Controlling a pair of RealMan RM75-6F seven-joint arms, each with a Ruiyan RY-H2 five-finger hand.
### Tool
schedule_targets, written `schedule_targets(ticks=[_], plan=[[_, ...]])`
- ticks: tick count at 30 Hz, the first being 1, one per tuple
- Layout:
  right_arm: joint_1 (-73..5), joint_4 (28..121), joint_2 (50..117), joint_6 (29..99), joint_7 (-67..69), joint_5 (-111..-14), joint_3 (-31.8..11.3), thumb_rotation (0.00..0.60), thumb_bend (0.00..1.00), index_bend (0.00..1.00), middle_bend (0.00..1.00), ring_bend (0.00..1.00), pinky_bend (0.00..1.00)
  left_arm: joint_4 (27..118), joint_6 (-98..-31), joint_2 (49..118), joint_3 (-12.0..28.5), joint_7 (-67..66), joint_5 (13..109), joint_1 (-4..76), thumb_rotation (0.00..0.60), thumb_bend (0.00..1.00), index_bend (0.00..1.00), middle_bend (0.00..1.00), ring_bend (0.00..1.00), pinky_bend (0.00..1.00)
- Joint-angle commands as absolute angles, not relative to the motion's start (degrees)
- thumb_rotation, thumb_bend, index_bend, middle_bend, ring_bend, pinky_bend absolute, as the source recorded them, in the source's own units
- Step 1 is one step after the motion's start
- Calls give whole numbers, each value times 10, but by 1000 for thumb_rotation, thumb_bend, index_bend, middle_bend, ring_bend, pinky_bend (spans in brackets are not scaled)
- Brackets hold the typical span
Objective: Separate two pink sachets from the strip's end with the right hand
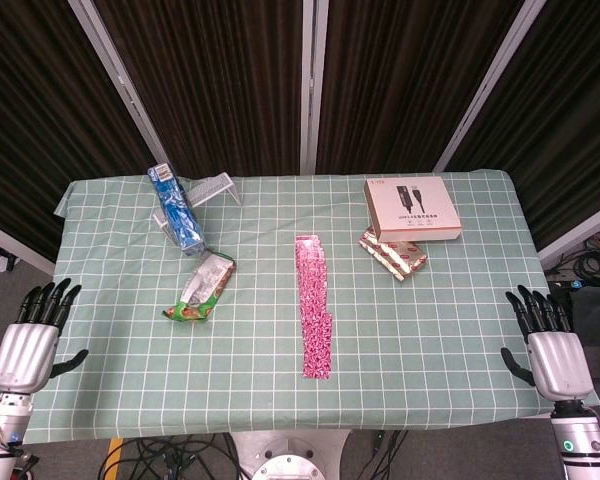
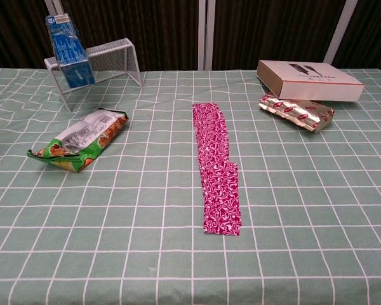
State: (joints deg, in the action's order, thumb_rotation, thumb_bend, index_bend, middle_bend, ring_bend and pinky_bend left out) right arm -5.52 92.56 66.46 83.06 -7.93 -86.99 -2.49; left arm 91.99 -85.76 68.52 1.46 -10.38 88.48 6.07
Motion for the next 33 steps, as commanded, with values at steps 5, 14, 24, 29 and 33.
schedule_targets(ticks=[5,14,24,29,33], plan=[[-56,930,664,829,-85,-869,-25,600,234,0,0,0,0,922,-858,684,14,-104,885,60,600,145,20,0,0,69],[-59,943,662,825,-92,-863,-28,600,234,0,0,0,0,928,-854,679,12,-104,881,60,600,143,20,0,0,69],[-70,963,664,818,-120,-882,-25,600,234,0,0,0,0,904,-848,702,2,-95,882,56,600,144,20,0,0,69],[-78,987,669,804,-147,-891,-17,600,264,0,0,0,0,902,-850,700,4,-89,881,54,600,144,20,0,0,70],[-86,1012,670,780,-179,-908,1,600,629,0,6,0,0,904,-850,697,2,-90,880,53,600,144,20,0,0,69]])
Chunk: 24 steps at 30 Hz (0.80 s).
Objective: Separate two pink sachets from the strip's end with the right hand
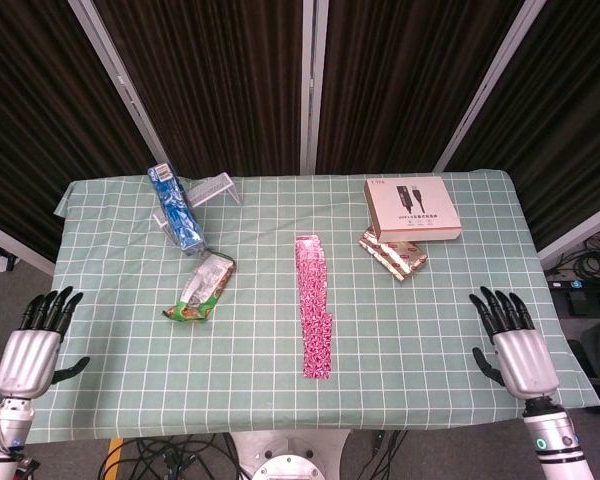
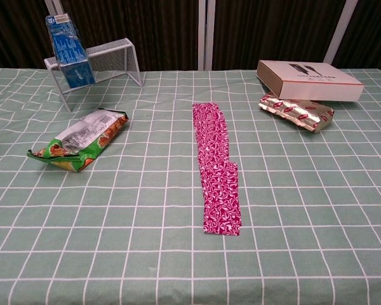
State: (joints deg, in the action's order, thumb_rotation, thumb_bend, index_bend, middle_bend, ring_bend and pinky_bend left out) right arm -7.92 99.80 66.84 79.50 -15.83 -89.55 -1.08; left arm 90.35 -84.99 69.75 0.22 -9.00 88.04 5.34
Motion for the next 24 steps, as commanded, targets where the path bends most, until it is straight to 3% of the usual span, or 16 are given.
schedule_targets(ticks=[1,2,4,8,9,12,15,24], plan=[[-88,1014,675,777,-189,-916,4,600,700,0,18,0,0,904,-850,696,1,-89,880,52,600,144,20,0,0,69],[-90,1013,680,776,-194,-923,6,600,789,0,52,12,14,904,-850,696,1,-89,880,52,600,144,20,0,0,69],[-93,1007,694,777,-205,-941,10,600,906,0,179,119,150,903,-852,695,1,-86,879,50,600,144,20,0,0,70],[-100,991,727,781,-218,-969,13,600,969,0,476,393,454,900,-853,694,-1,-80,879,48,600,144,20,0,0,70],[-102,987,734,779,-223,-976,15,600,988,3,632,528,554,900,-853,694,-1,-79,878,47,600,144,20,0,0,70],[-111,982,754,752,-243,-984,28,600,1000,57,854,728,691,898,-854,692,0,-75,877,46,600,144,20,0,0,70],[-120,986,765,726,-262,-987,36,600,1000,102,873,765,718,896,-856,692,0,-71,876,44,600,144,20,0,0,70],[-140,1023,807,636,-334,-956,61,600,1000,106,875,767,719,886,-861,686,-2,-54,869,34,600,144,20,0,0,70]])
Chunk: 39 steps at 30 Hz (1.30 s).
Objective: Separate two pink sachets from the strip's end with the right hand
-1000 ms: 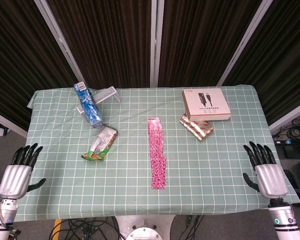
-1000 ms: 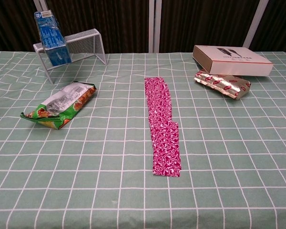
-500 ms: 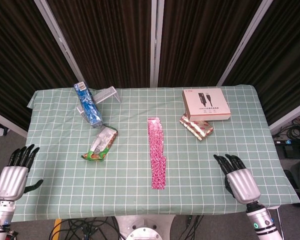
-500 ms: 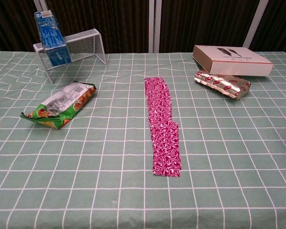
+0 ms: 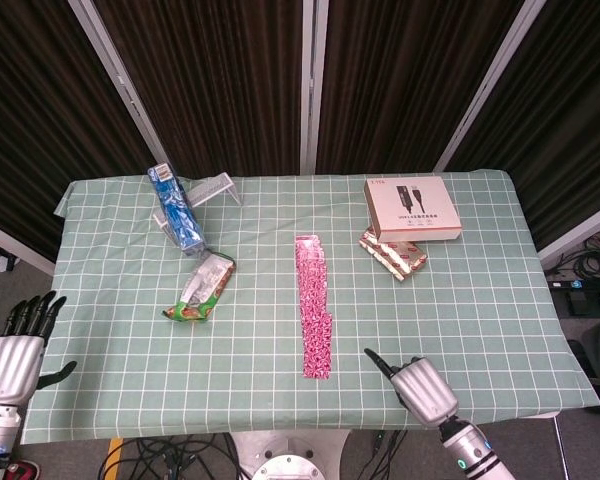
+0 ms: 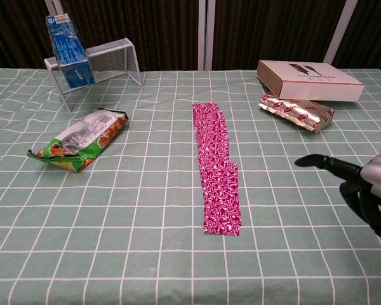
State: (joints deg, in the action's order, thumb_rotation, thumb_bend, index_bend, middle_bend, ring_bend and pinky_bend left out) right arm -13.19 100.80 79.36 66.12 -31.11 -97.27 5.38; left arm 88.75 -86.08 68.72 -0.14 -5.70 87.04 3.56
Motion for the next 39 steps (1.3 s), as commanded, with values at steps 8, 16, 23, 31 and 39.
schedule_targets(ticks=[8,16,23,31,39], plan=[[-145,1069,861,599,-537,-858,36,600,1000,62,882,800,720,875,-864,679,0,-33,864,29,600,144,20,0,0,71],[-175,1059,922,585,-638,-772,5,600,1000,44,879,800,720,870,-848,664,4,-2,846,29,600,145,20,0,0,71],[-202,1046,964,587,-683,-718,-4,600,1000,31,879,800,719,868,-845,658,6,4,843,29,600,146,20,0,0,70],[-217,1038,987,622,-730,-682,2,600,1000,29,879,800,719,864,-838,659,9,13,840,31,600,146,20,0,0,71],[-227,1048,980,654,-750,-653,10,600,1000,33,879,800,719,857,-832,660,10,20,837,33,600,146,20,0,0,71]])
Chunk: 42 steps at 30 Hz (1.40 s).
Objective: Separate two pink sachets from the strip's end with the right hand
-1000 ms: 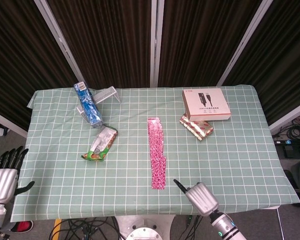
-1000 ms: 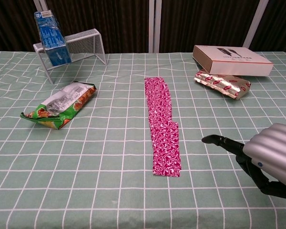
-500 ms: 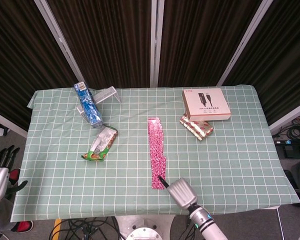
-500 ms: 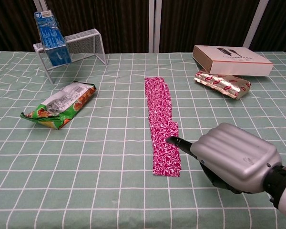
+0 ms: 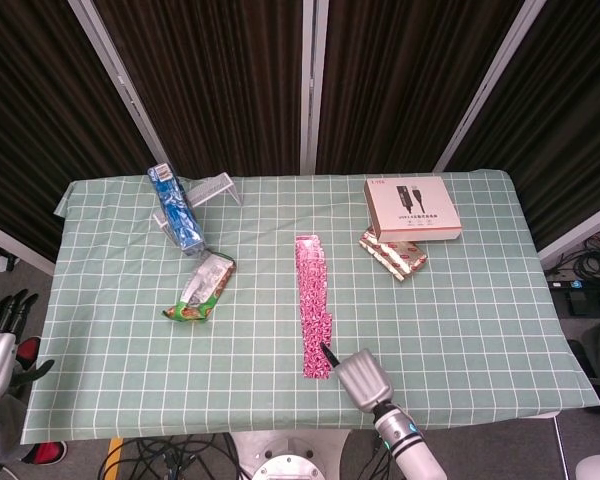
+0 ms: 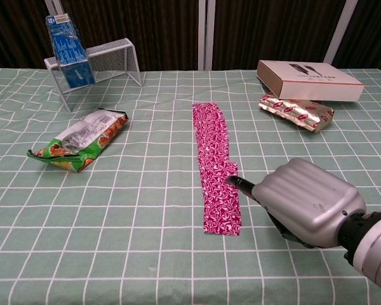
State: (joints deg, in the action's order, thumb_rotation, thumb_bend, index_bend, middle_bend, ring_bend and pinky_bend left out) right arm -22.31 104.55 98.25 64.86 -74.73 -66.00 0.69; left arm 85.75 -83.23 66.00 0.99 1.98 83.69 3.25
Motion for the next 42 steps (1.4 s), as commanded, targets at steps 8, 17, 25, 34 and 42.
schedule_targets(ticks=[8,17,25,34,42], plan=[[-241,1048,970,649,-719,-629,16,600,1000,56,879,800,719,856,-831,661,10,18,838,34,600,146,20,0,0,70],[-270,1054,967,611,-676,-591,24,600,1000,82,880,800,720,860,-828,661,10,12,837,35,600,146,20,0,0,70],[-295,1046,983,618,-683,-561,24,600,1000,83,880,800,720,856,-828,660,12,14,835,35,600,146,20,0,0,71],[-310,1041,983,638,-689,-536,39,600,1000,89,880,800,719,848,-828,660,12,25,832,32,600,146,20,0,0,70],[-307,1046,960,661,-666,-539,57,600,1000,94,880,800,720,850,-829,660,12,23,835,32,600,146,21,0,0,71]])
